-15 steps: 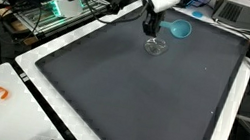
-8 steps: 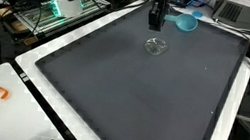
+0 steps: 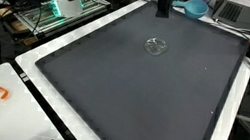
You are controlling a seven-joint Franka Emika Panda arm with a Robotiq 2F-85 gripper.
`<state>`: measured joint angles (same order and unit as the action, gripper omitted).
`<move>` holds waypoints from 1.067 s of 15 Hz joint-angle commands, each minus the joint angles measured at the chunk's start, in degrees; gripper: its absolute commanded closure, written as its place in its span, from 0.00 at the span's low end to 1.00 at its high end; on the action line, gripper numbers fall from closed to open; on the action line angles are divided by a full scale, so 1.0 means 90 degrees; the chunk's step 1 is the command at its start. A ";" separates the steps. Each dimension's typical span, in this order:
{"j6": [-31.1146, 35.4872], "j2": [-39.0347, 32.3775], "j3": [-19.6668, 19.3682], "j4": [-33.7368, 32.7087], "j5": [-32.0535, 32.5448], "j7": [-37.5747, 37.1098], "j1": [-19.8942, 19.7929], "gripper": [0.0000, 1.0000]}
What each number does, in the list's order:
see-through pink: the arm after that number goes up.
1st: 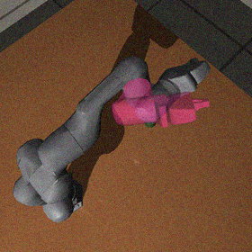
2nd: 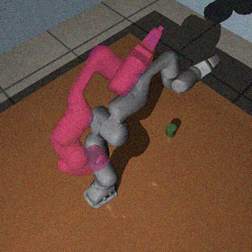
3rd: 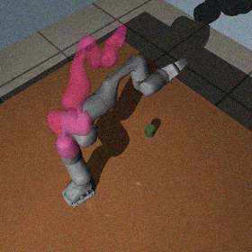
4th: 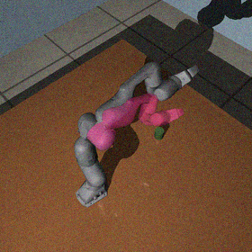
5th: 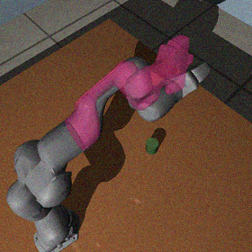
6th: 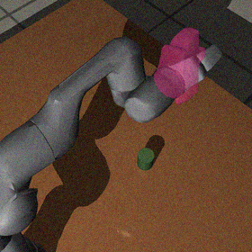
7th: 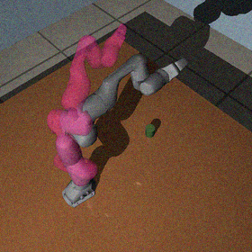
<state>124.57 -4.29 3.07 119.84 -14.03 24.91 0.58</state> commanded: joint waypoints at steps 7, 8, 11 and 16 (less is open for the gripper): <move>-0.0187 0.0839 0.0231 0.0035 0.1176 -0.0946 0.0426 0.72; -0.0193 0.0893 0.0256 0.0032 0.1258 -0.1001 0.0464 0.72; -0.0059 0.0795 0.0245 -0.0022 0.1162 -0.0885 0.0495 0.47; -0.0079 0.0864 0.0270 -0.0022 0.1222 -0.0920 0.0536 0.47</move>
